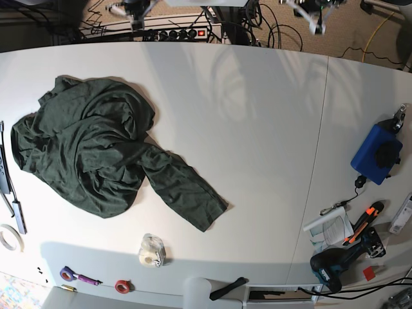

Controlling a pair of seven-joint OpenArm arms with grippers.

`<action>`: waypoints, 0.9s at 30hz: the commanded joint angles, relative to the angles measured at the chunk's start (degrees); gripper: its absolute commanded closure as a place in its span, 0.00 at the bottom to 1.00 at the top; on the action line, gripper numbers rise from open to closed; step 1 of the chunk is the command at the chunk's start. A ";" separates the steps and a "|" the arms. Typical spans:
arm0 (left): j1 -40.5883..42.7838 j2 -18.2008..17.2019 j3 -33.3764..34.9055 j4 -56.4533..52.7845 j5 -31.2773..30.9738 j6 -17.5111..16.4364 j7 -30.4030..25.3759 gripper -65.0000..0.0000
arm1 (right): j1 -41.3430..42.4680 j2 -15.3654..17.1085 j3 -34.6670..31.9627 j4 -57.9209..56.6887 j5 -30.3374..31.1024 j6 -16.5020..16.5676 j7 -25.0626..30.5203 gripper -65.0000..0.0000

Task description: Layout the t-shirt on the table in an organized manner, then fold the t-shirt properly

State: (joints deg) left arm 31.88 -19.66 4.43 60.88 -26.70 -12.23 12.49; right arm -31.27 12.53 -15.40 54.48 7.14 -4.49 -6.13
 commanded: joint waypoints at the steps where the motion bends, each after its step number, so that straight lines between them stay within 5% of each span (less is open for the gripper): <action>1: 2.19 -1.14 -0.11 3.06 -0.39 -1.66 -0.50 0.99 | -2.51 1.05 0.13 2.95 -0.42 -0.07 0.59 1.00; 6: 11.93 -3.78 -0.11 17.49 -0.39 -6.95 -0.48 0.99 | -13.31 3.93 0.13 16.90 -1.22 -0.55 0.57 1.00; 10: 18.49 -6.49 -0.13 28.22 -0.37 -10.97 -0.46 0.99 | -21.29 5.77 0.61 27.58 -4.37 -4.33 0.52 1.00; 15: 25.00 -9.99 -2.21 40.44 -0.35 -16.57 -0.20 0.99 | -29.92 6.34 6.21 39.10 -8.46 -5.95 0.26 1.00; 22: 29.20 -10.86 -16.39 50.58 -1.16 -21.22 3.52 1.00 | -37.29 6.16 19.58 48.46 -8.46 -5.95 -0.61 1.00; 27: 29.05 -13.51 -27.96 50.99 -11.41 -22.58 8.87 1.00 | -37.94 4.70 29.05 49.20 -8.44 -5.88 -2.03 1.00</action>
State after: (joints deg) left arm 60.12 -32.42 -23.18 111.07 -37.32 -34.41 22.59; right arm -67.92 17.17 13.47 103.04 -1.26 -9.56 -8.93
